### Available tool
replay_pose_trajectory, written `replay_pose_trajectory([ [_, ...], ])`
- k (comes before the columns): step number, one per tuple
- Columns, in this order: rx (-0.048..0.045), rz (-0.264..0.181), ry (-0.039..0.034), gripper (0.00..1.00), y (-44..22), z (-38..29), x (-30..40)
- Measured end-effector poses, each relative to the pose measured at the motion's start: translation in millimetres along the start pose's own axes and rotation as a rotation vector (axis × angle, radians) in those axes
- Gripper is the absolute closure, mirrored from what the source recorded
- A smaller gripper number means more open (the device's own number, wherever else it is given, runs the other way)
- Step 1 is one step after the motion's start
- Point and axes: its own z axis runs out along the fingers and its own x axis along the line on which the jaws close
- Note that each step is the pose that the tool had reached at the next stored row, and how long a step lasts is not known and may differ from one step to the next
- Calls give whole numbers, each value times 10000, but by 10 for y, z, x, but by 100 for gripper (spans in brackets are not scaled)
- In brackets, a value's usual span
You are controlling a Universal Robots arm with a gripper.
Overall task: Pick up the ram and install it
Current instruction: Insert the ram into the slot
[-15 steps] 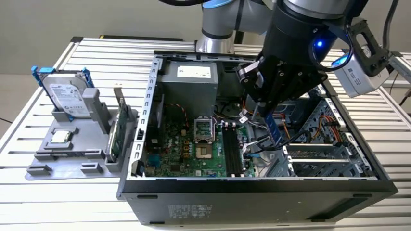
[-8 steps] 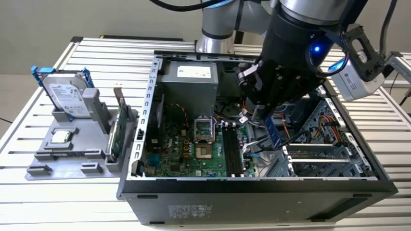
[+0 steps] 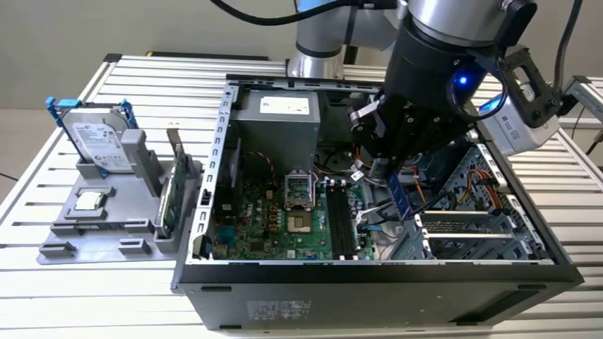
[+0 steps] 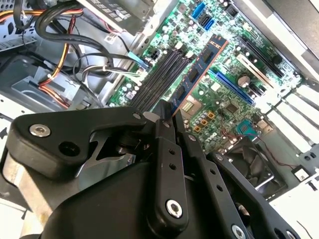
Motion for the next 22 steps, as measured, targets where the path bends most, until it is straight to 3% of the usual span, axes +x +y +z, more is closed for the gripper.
replay_pose_trajectory([
  [22, 5, 478, -12, 100, -7, 172, -20],
])
